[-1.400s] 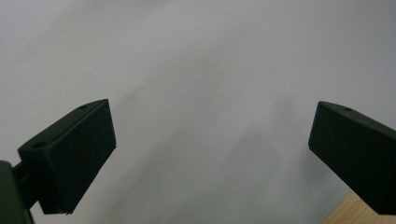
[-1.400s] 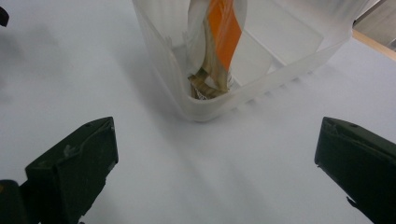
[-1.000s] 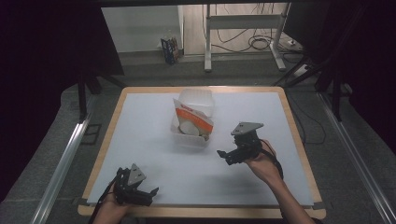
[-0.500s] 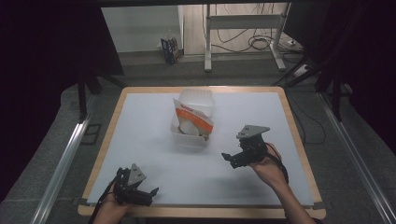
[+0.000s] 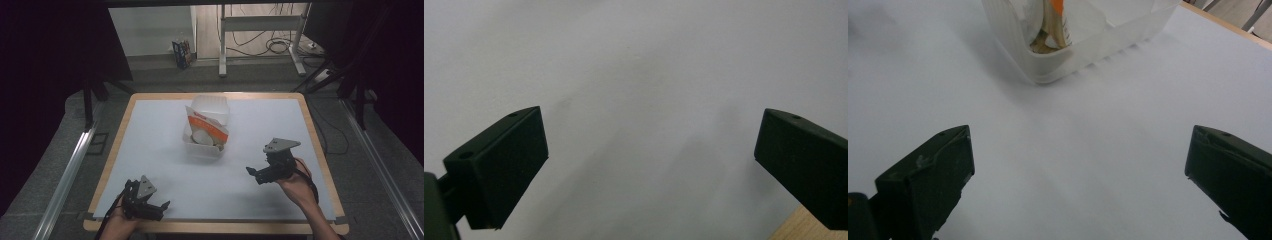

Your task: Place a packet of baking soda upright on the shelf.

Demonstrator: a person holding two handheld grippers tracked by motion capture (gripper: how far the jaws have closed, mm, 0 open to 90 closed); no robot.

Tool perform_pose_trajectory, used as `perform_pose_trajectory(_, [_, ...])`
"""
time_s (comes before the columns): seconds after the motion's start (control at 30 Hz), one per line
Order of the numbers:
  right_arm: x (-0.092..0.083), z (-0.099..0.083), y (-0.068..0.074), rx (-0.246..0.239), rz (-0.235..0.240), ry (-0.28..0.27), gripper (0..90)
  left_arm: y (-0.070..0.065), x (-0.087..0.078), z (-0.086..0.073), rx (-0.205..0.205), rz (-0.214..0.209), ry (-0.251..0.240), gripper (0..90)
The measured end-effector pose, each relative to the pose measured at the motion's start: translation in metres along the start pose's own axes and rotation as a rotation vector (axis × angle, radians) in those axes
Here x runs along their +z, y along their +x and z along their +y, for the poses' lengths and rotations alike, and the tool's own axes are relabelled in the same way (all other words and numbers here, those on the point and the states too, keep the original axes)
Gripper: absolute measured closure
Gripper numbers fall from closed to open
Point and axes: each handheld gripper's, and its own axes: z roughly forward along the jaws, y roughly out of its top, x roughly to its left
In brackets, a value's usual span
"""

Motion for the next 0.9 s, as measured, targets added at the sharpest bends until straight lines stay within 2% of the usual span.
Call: perform_pose_trajectory(0.9, [-0.028, -0.034, -0.006, 0.052, -0.047, 0.006, 0.0, 0.0, 0.001, 0.0, 0.004, 0.005, 0.007, 1.0])
